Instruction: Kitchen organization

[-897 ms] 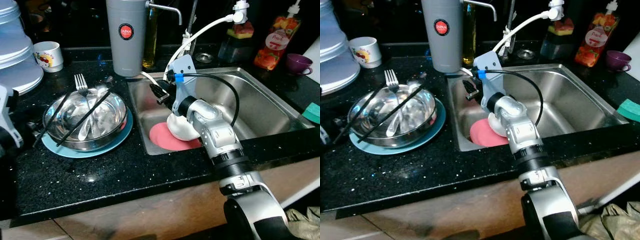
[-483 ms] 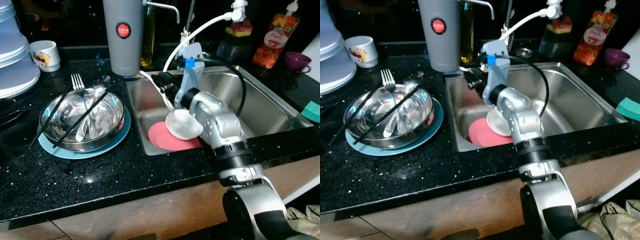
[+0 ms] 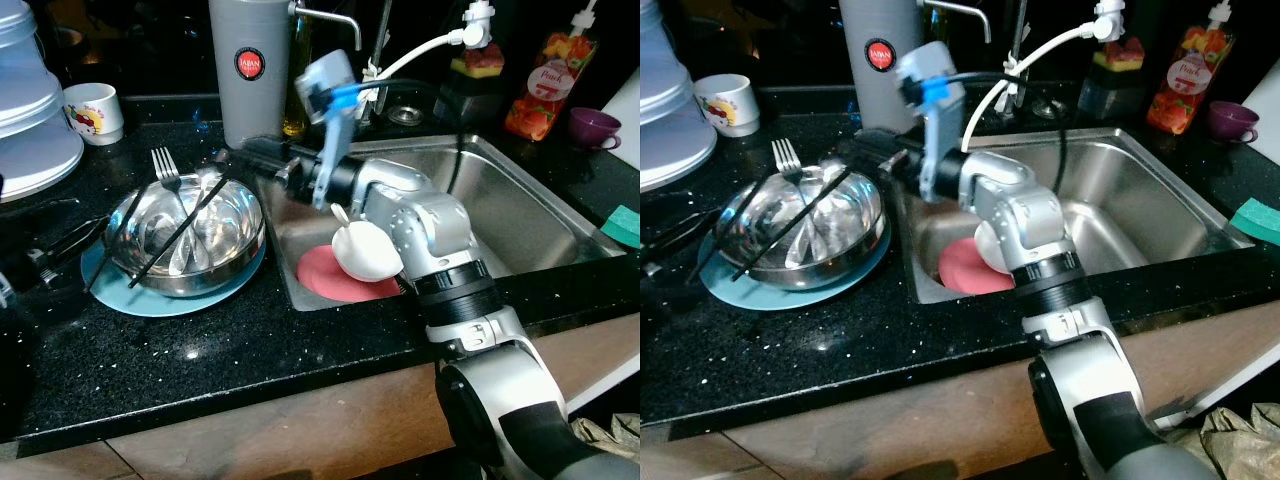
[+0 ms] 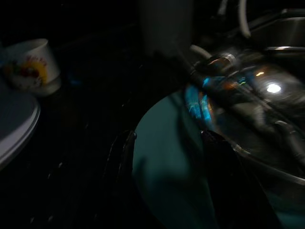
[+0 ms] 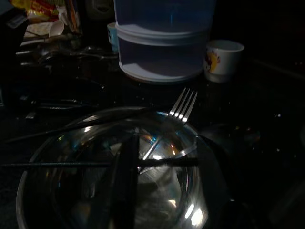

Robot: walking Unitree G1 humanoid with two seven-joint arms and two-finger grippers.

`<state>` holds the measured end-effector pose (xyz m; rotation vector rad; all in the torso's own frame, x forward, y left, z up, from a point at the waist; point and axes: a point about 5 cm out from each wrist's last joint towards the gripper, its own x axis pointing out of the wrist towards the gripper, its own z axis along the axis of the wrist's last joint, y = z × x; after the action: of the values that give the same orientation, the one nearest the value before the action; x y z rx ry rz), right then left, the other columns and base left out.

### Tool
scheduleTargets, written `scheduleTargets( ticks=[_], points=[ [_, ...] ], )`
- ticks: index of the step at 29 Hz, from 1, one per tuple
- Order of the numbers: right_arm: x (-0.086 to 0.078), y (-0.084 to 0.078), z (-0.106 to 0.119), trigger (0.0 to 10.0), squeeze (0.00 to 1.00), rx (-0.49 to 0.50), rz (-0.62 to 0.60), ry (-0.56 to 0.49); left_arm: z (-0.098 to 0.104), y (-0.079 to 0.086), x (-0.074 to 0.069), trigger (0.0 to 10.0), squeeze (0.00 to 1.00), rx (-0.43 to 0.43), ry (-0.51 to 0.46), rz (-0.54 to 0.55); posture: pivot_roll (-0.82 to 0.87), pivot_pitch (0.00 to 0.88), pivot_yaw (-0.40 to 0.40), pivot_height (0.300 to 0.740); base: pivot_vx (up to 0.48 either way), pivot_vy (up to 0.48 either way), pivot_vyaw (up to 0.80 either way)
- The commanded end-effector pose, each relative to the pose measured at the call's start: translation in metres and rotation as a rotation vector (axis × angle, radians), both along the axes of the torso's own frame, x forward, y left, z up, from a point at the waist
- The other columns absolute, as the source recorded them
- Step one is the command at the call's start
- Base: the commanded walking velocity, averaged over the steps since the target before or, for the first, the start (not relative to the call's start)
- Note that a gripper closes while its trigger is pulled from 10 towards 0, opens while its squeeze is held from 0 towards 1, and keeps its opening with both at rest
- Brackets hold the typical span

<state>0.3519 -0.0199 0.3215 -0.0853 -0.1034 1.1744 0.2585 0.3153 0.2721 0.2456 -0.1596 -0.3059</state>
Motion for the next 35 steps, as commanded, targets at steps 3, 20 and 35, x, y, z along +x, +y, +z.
scheduleTargets(
  ticks=[3,20,35],
  points=[
    [-0.001,0.007,0.005,10.0,1.00,-0.064,0.005,0.001,0.000,-0.001,-0.002,10.0,0.00,0.011,0.019,0.002,0.03,0.072,-0.065,0.740,0.000,0.000,0.00],
    [-0.002,0.028,0.005,10.0,0.00,-0.220,0.080,-0.086,0.025,0.003,-0.025,10.0,0.00,0.117,0.026,-0.097,0.03,0.078,-0.090,0.740,0.000,0.000,0.00],
    [-0.008,0.030,0.020,10.0,0.00,-0.365,0.241,-0.396,0.034,0.003,-0.049,10.0,0.00,0.128,0.126,-0.200,0.04,0.094,-0.107,0.740,0.000,0.000,0.00]
  ],
)
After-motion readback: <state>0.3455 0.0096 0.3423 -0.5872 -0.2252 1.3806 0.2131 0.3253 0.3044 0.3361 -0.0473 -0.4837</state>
